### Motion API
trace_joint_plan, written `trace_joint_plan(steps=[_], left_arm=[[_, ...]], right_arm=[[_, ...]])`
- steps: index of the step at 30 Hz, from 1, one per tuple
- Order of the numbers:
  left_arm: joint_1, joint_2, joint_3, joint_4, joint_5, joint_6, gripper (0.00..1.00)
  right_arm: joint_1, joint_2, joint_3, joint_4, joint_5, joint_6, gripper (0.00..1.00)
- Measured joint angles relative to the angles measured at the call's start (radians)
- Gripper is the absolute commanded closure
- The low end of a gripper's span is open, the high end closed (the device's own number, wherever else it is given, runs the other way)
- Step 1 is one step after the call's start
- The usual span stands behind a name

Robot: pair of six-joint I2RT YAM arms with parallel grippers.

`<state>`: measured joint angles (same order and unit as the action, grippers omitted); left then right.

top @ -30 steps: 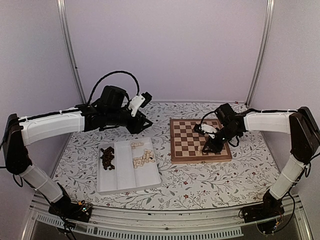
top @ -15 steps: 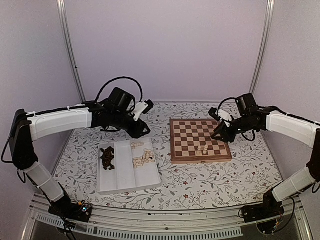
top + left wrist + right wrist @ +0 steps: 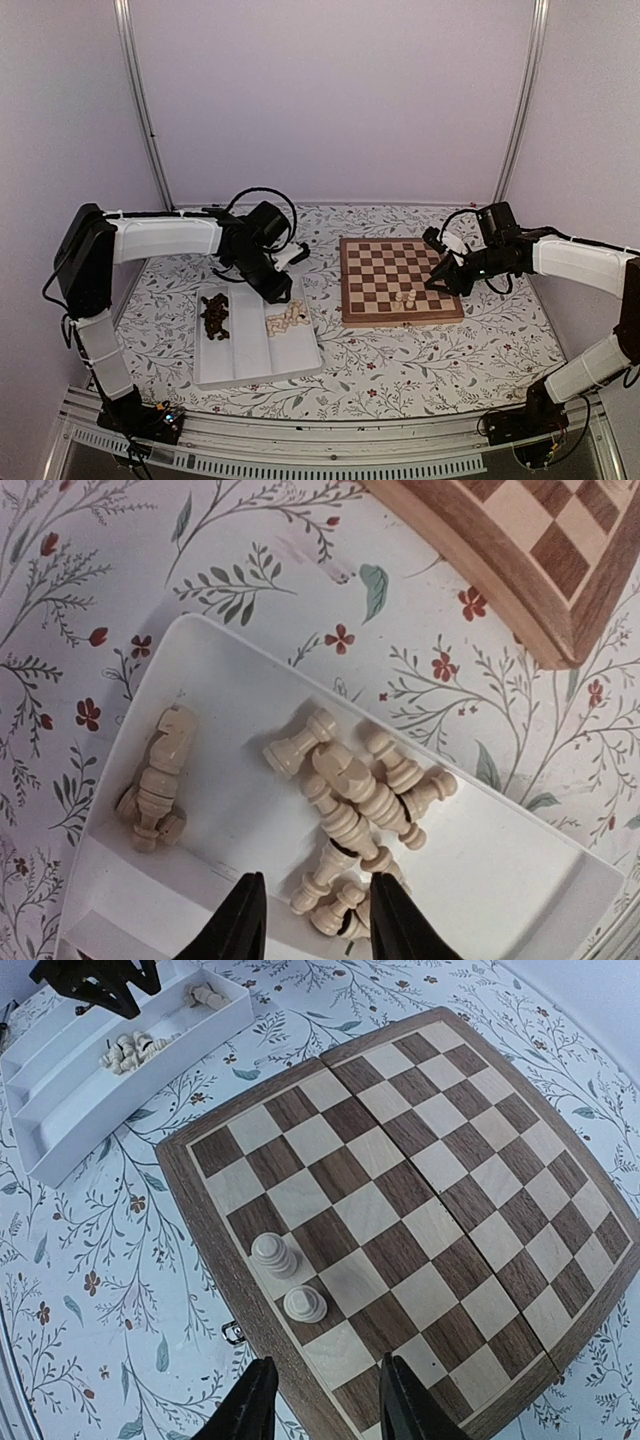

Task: Set up the chess pieces on the board
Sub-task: Pick up the chess piece from the storage box.

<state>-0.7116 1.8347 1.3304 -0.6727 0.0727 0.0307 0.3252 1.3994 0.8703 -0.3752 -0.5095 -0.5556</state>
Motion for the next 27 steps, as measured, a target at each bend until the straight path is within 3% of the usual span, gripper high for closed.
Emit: trace_joint_plan(steps=[16, 27], left_arm=[[-0.006, 0.100, 0.017, -0.094, -0.053, 0.048, 0.59], [-0.015, 0.167, 0.027, -0.081, -0.055, 0.066, 0.66]], right_arm=[[0.000, -0.004, -0.008, 0.010, -0.002, -0.021, 0.62], [0.000, -0.004, -0.008, 0.010, -0.002, -0.026, 0.62]])
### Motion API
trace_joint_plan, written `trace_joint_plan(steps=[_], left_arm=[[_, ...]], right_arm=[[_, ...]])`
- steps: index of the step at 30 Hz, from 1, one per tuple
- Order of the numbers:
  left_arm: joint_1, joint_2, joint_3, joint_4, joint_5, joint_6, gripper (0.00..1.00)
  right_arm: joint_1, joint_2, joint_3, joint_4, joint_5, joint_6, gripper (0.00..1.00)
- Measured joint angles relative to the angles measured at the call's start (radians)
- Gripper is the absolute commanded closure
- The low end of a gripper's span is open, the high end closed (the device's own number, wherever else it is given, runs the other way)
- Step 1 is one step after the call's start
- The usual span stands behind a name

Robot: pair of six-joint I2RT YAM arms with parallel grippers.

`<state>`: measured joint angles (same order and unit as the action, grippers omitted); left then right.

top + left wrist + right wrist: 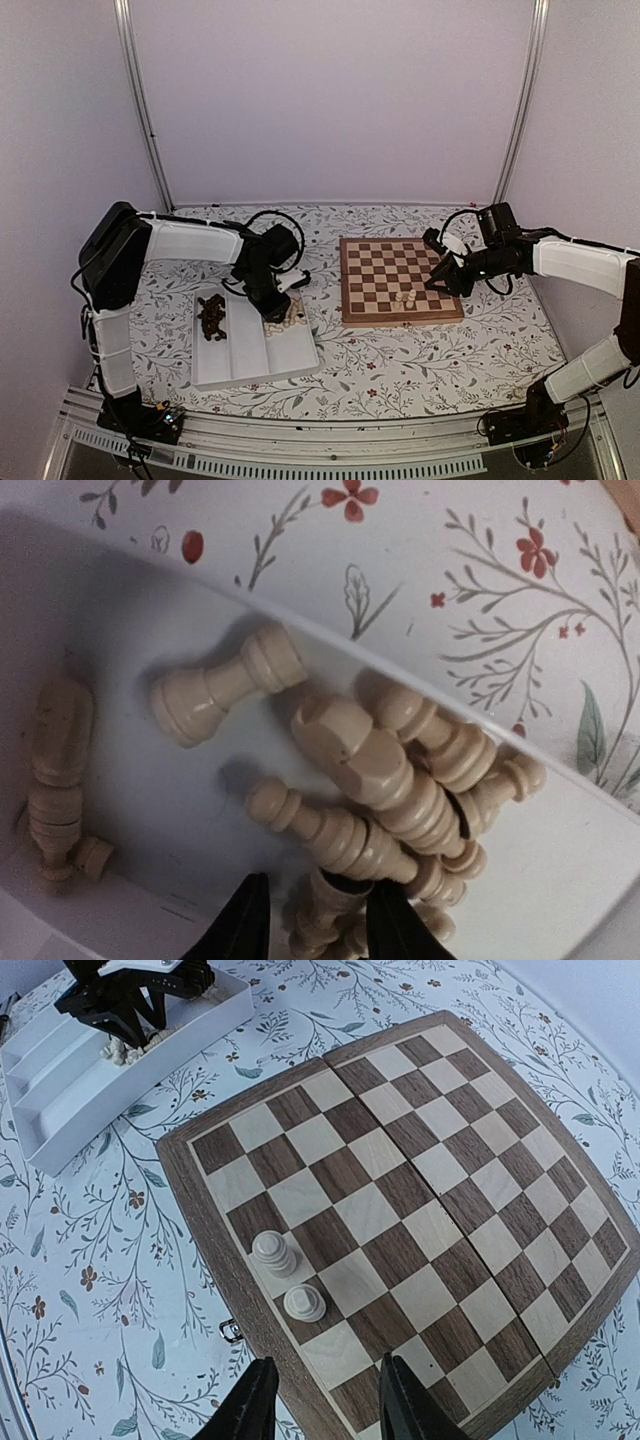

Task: Set up the chess pieces on the board
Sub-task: Pick up the chess piece from the storage box.

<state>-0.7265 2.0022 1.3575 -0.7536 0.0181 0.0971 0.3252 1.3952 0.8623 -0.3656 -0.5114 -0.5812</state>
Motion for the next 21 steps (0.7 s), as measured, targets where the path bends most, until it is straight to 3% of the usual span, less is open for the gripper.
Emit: trace_joint_plan(steps=[6, 11, 15, 21], left_arm=[[-0.005, 0.001, 0.000, -0.003, 0.004, 0.010, 0.80], [-0.013, -0.026, 0.000, -0.033, -0.001, 0.003, 0.81], [-0.020, -0.141, 0.000, -0.057, 0.015, -0.005, 0.81], [-0.020, -0.304, 0.026, -0.034, 0.139, -0.027, 0.81]], right_arm=[[0.000, 0.000, 0.000, 0.000, -0.002, 0.000, 0.62], [0.000, 0.000, 0.002, -0.011, -0.026, 0.001, 0.64], [0.002, -0.012, 0.038, -0.049, -0.060, 0.001, 0.64], [0.082, -0.028, 0.208, -0.114, -0.086, -0.019, 0.64]])
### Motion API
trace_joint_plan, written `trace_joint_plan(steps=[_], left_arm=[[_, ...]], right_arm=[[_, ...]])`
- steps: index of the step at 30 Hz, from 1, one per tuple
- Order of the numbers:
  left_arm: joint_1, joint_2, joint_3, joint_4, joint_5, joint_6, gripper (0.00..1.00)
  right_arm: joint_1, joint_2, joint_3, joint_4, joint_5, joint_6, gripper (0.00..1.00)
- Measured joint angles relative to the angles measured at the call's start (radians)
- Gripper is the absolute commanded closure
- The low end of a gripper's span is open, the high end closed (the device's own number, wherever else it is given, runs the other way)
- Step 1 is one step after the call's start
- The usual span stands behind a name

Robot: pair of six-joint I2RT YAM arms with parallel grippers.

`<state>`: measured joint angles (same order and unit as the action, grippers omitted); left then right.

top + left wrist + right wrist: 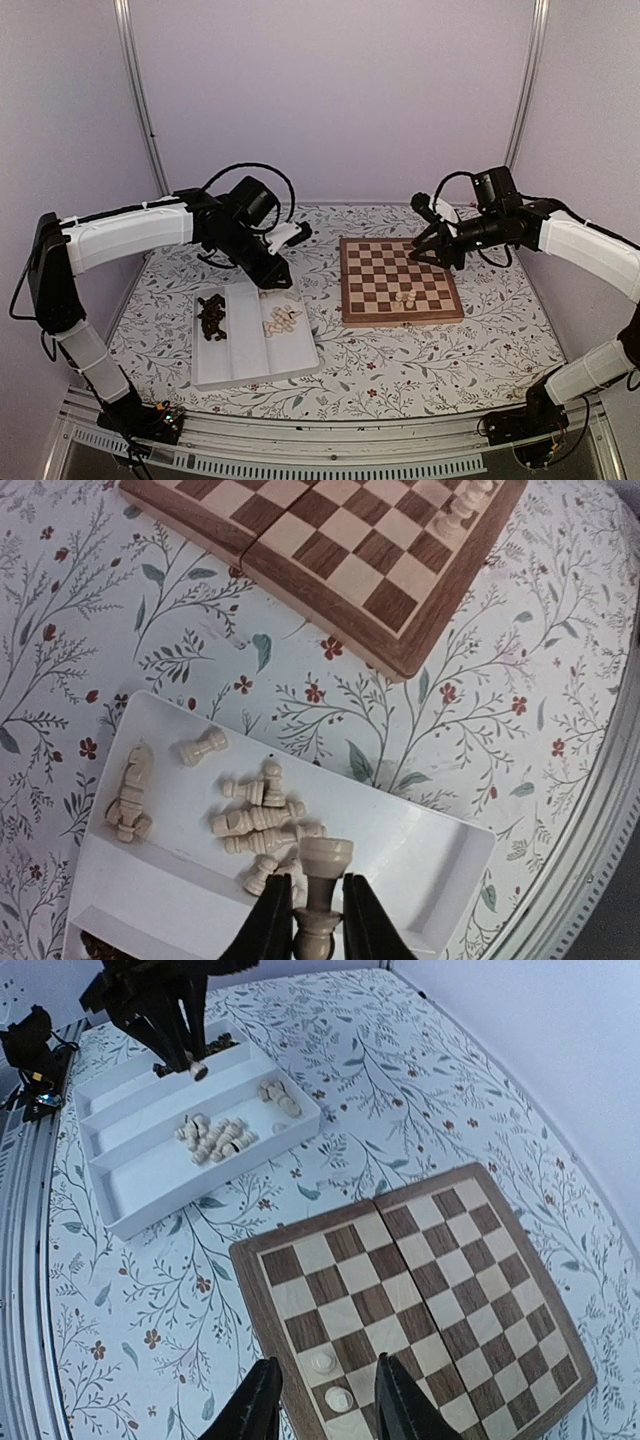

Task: Set up the chess pieces on the board
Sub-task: Pick up the chess piece from the storage box, then place the chess piece on the chessboard.

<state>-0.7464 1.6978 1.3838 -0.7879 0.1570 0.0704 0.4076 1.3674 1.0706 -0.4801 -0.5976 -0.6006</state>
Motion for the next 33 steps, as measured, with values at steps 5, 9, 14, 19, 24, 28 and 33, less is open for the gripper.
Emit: trace_joint_plan(steps=[5, 9, 14, 19, 24, 28, 33], left_arm=[[0.000, -0.018, 0.000, 0.049, 0.135, -0.034, 0.81], [0.000, -0.019, 0.000, 0.099, 0.261, -0.068, 0.80], [0.006, -0.021, 0.000, 0.159, 0.421, -0.109, 0.81], [0.010, -0.021, 0.000, 0.205, 0.518, -0.146, 0.84], [0.014, -0.021, -0.001, 0.250, 0.547, -0.181, 0.87], [0.016, -0.024, -0.020, 0.302, 0.528, -0.213, 0.89], [-0.013, -0.050, -0.102, 0.409, 0.396, -0.222, 0.89]], right_arm=[[0.116, 0.026, 0.149, -0.035, -0.013, -0.023, 0.64], [0.205, 0.086, 0.225, -0.051, 0.006, -0.048, 0.62], [0.363, 0.167, 0.275, -0.070, 0.116, -0.113, 0.59], [0.455, 0.238, 0.312, -0.082, 0.226, -0.145, 0.58], [0.464, 0.291, 0.347, -0.074, 0.256, -0.111, 0.58], [0.465, 0.306, 0.347, -0.074, 0.261, -0.059, 0.58], [0.422, 0.280, 0.295, -0.061, 0.241, -0.017, 0.58]])
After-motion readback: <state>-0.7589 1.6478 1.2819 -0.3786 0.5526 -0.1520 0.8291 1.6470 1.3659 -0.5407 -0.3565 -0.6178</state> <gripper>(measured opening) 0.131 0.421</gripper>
